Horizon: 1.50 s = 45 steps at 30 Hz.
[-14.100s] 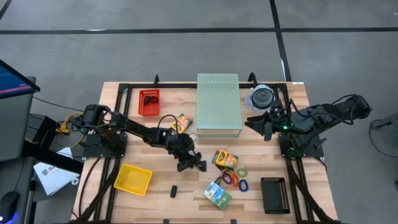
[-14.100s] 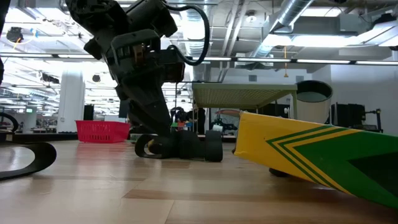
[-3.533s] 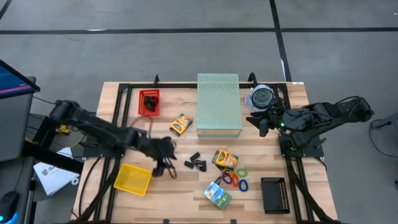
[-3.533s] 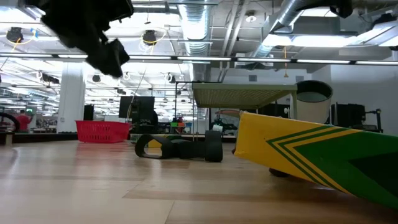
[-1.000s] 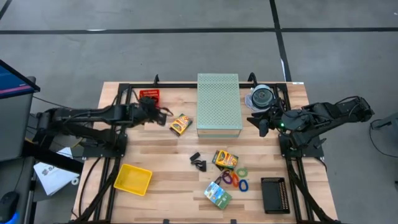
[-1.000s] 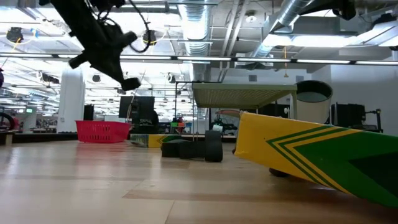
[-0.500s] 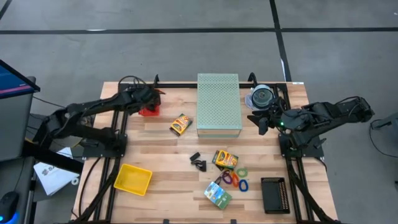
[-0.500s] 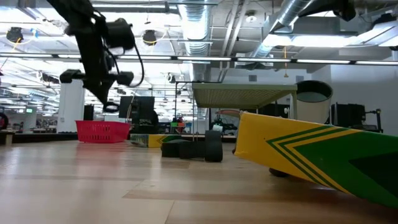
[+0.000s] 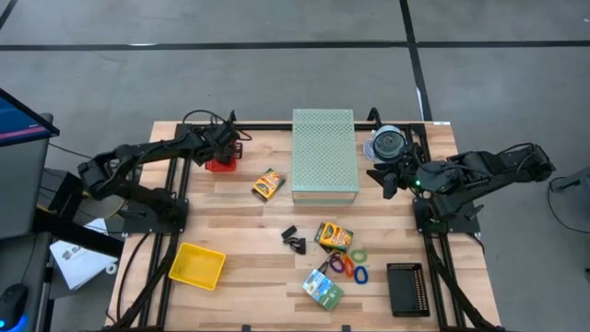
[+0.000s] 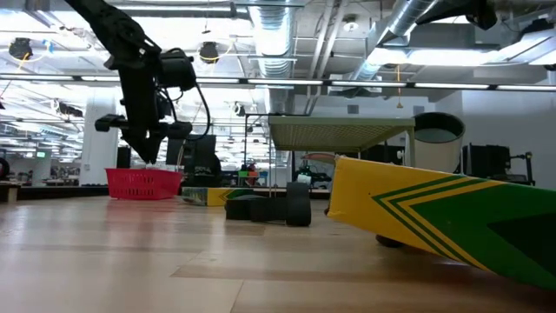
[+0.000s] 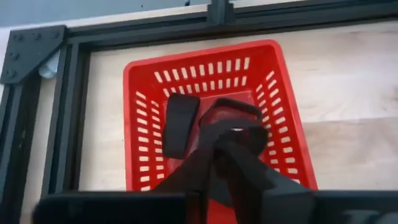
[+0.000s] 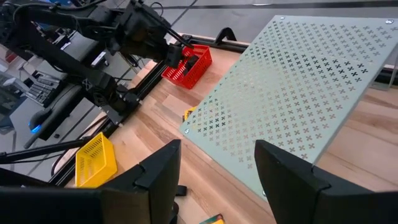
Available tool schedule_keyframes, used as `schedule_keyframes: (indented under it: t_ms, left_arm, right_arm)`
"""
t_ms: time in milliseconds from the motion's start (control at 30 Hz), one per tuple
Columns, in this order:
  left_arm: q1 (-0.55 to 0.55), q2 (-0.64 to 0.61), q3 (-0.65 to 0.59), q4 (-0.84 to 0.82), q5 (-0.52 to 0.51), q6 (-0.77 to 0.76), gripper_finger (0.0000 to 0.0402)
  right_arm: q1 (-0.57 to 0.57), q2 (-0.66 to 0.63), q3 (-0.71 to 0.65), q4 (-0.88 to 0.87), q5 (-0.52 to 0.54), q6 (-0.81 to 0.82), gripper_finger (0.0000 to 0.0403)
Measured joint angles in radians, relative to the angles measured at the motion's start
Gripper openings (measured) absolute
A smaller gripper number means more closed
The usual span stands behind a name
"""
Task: Pick & Place Office Desk Supplies
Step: Put the black rubber band into the red bin
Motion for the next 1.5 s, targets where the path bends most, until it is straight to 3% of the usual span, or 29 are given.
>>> schedule_keyframes:
  t_ms: [167, 267, 500, 633, 867, 1033, 1300, 1500]
  left_arm:
    - [0.0, -0.068, 0.0, 0.023, -0.053, 0.109, 0.012]
    - [-0.002, -0.132, 0.0, 0.069, -0.012, 0.264, 0.0154]
    - [-0.065, -0.257, 0.0, 0.163, 0.575, 0.717, 0.018]
    - [-0.205, -0.304, 0.0, 0.153, 0.79, 0.853, 0.0181]
    - [-0.541, -0.239, 0.0, 0.204, 0.804, 0.841, 0.0181]
    - [-0.697, -0.106, 0.0, 0.348, 0.786, 0.71, 0.02]
    - [-0.751, 0.176, 0.0, 0.559, 0.752, 0.474, 0.024]
    - [-0.751, 0.302, 0.0, 0.684, 0.684, 0.262, 0.0236]
  right_arm:
    - [0.0, 0.0, 0.0, 0.0, 0.0, 0.0, 0.0202]
    - [0.0, 0.0, 0.0, 0.0, 0.001, 0.0, 0.0202]
    - [0.0, 0.0, 0.0, 0.0, 0.004, 0.0, 0.0202]
    - [0.0, 0.0, 0.0, 0.0, 0.004, -0.001, 0.0202]
    - [0.0, 0.0, 0.0, 0.0, 0.004, 0.0, 0.0202]
    - [0.002, 0.0, 0.0, 0.001, 0.004, 0.0, 0.0202]
    - [0.002, 0.0, 0.0, 0.001, -0.011, 0.0, 0.0202]
    - [0.002, 0.0, 0.0, 0.0, -0.027, 0.0, 0.0202]
